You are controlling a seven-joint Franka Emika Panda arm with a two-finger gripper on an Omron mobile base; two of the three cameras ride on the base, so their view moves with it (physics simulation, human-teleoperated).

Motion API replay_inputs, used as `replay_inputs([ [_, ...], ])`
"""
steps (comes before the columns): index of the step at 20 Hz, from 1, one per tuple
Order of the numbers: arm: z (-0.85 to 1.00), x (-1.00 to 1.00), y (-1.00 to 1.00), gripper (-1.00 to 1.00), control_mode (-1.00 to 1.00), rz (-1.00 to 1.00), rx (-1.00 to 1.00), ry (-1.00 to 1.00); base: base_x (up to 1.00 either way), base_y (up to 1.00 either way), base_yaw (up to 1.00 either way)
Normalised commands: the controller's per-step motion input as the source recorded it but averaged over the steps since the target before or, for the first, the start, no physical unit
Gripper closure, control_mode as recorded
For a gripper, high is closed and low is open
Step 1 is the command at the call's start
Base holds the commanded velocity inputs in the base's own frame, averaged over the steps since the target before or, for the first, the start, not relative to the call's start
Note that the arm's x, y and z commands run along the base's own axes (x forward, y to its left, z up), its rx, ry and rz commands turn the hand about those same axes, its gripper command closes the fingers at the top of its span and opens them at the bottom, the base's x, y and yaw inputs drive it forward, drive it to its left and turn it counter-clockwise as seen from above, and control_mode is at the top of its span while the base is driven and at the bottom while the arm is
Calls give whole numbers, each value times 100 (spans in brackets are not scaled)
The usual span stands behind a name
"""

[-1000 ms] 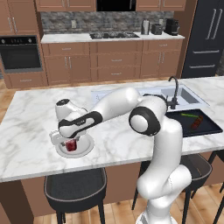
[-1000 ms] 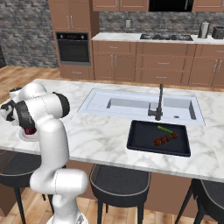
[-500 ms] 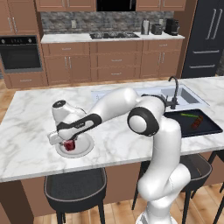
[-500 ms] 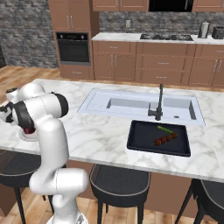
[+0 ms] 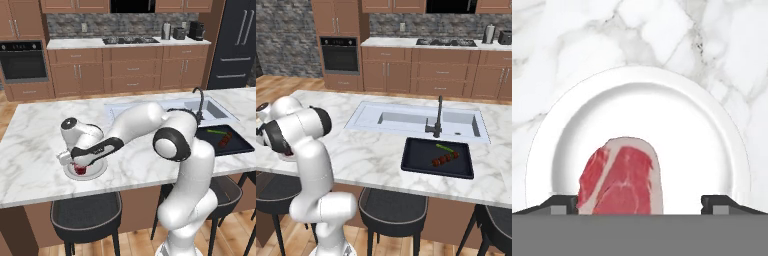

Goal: Create a steak meal by picking up the steak and asparagus from the tray and placing them on the plate. Leave the kebabs on the tray.

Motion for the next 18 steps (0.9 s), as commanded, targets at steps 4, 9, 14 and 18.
replay_inputs([
  [4,41,-21,-35,-100,-100,0,0,-13,0,0,0],
  [9,71,-30,-31,-100,-100,0,0,-14,0,0,0],
  [14,83,-24,-41,-100,-100,-1,1,-8,0,0,0],
  [18,79,-18,-65,-100,-100,-3,1,0,0,0,0],
])
